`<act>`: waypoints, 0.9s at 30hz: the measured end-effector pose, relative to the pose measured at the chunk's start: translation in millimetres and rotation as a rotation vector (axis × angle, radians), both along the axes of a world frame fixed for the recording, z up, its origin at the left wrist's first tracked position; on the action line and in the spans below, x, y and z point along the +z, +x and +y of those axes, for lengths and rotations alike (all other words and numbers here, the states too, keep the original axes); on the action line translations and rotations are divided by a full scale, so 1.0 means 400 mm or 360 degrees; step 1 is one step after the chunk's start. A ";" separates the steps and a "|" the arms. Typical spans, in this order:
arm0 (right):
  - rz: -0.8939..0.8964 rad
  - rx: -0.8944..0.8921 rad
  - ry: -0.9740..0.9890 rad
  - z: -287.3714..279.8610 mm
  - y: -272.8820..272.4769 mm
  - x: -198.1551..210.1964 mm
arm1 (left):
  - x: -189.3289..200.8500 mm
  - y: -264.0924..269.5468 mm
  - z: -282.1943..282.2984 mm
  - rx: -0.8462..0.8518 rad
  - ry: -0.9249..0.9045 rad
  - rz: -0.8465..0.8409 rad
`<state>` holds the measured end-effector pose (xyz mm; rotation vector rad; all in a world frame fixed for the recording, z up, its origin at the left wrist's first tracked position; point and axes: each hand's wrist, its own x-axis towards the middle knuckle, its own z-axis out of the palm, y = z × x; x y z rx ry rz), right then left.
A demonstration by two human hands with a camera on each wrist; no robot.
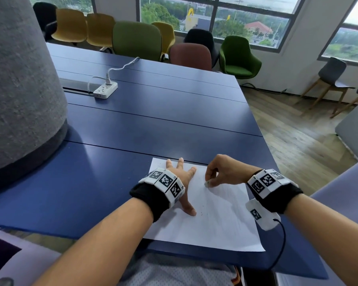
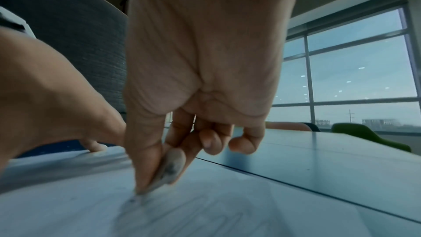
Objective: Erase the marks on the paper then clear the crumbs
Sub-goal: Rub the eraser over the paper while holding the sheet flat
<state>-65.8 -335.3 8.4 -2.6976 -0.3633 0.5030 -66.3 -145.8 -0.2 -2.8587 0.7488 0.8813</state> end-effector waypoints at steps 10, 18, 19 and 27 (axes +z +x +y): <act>-0.0075 -0.0046 -0.0018 -0.009 0.000 -0.003 | 0.006 -0.004 0.002 0.0010 -0.0014 0.0006; -0.0133 -0.0051 -0.0079 -0.021 -0.011 -0.004 | 0.006 -0.005 0.001 -0.0002 -0.0007 -0.0004; -0.0140 -0.0063 -0.0065 -0.020 -0.014 -0.005 | 0.005 -0.003 0.001 -0.0003 -0.0005 -0.0001; -0.0003 -0.0020 -0.0003 -0.015 -0.044 0.006 | 0.004 0.002 0.000 -0.0006 -0.0005 0.0020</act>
